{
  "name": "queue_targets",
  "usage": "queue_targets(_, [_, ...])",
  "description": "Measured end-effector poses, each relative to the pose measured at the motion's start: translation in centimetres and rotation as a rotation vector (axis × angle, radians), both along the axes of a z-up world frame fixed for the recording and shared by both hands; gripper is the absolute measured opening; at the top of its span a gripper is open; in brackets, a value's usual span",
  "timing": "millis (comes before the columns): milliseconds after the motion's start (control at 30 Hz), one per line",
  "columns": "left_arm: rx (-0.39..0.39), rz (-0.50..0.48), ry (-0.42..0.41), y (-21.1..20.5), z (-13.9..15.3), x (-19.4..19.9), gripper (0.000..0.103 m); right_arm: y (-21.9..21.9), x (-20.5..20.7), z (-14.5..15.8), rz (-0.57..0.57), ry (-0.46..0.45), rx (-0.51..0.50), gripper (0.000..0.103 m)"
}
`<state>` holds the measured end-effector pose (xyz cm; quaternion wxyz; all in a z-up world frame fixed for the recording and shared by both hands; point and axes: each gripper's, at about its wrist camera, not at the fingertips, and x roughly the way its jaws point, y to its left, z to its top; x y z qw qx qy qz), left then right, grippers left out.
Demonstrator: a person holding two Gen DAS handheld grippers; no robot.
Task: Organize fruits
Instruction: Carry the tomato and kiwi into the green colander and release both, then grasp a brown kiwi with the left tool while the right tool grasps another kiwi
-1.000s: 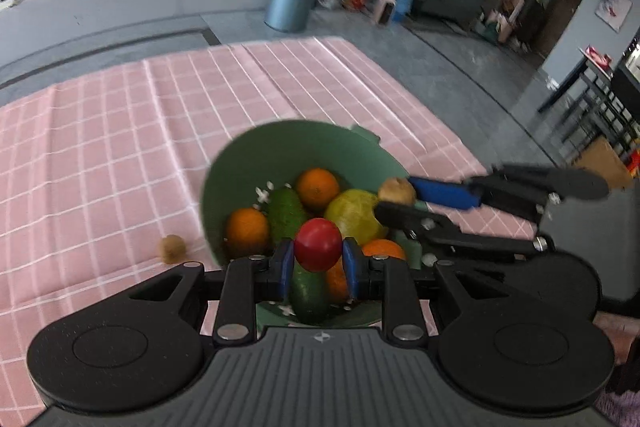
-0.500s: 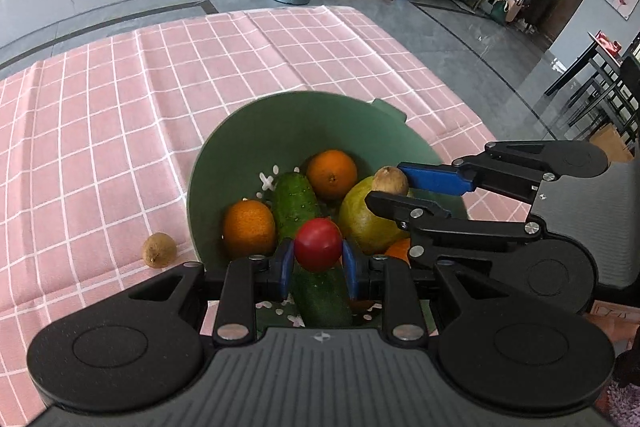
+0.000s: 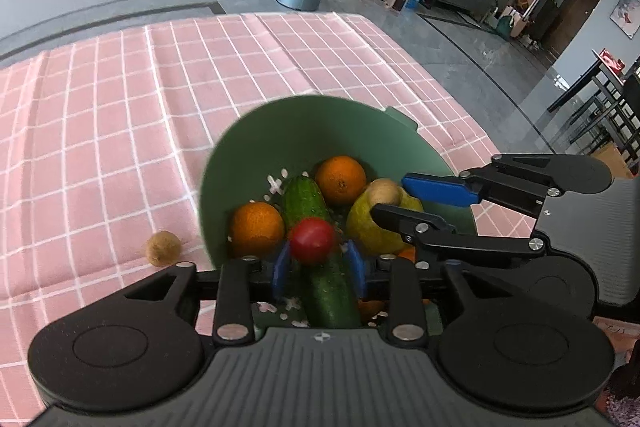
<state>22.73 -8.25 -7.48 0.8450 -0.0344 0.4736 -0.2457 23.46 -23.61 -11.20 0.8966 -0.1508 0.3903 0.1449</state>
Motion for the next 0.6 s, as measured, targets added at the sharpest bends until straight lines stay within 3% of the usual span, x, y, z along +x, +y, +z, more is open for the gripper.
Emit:
queue_targets(67, [0.002, 0.015, -0.02, 0.5, 0.6, -0.4, 0.045, 0.1, -0.3, 0.5, 0.0, -0.016, 0.003, 0.036])
queue_targets(133, [-0.006, 0.033, -0.037, 1.1, 1.4, -0.8, 0.05, 0.2, -0.6, 1.0, 0.004, -0.031, 0.006, 0.04])
queue_targets(433, [0.05, 0.106, -0.096, 3.4, 4.2, -3.7, 0.052, 1.2, -2.7, 3.0, 0.004, -0.093, 0.065, 0.061])
queue_targets(600, [0.122, 0.141, -0.098, 4.6, 5.0, -4.9, 0.052, 2.0, -4.2, 3.5, -0.001, -0.107, 0.11, 0.067])
